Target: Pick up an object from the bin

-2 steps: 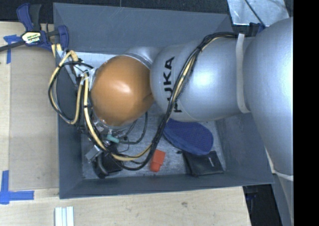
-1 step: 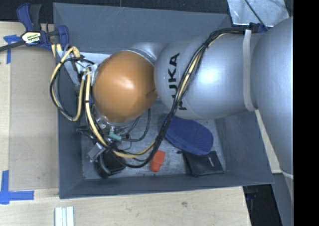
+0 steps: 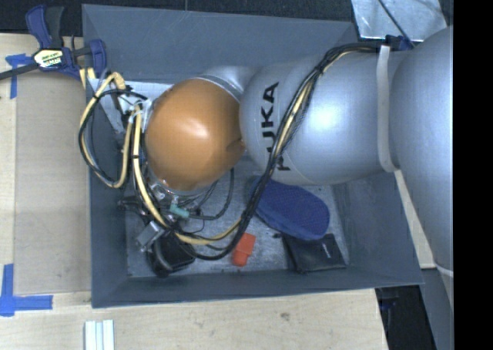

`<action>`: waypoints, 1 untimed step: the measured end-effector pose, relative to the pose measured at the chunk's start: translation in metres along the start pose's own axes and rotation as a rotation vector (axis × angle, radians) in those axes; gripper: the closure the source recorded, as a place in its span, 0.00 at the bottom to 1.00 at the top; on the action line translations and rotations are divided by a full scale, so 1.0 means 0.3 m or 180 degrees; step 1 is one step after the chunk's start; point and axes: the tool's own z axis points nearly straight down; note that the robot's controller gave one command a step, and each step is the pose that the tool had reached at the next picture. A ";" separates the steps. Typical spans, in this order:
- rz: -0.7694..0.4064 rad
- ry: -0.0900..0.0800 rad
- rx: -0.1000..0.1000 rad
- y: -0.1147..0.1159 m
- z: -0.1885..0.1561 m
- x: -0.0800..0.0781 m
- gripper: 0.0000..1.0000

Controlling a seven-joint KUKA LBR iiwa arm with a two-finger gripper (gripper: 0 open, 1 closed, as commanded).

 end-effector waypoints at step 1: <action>0.0009 -0.0006 0.0017 0.004 -0.059 0.000 1.00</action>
Offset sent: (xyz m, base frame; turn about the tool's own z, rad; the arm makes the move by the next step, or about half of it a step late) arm 0.0002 0.0000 0.0198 0.0000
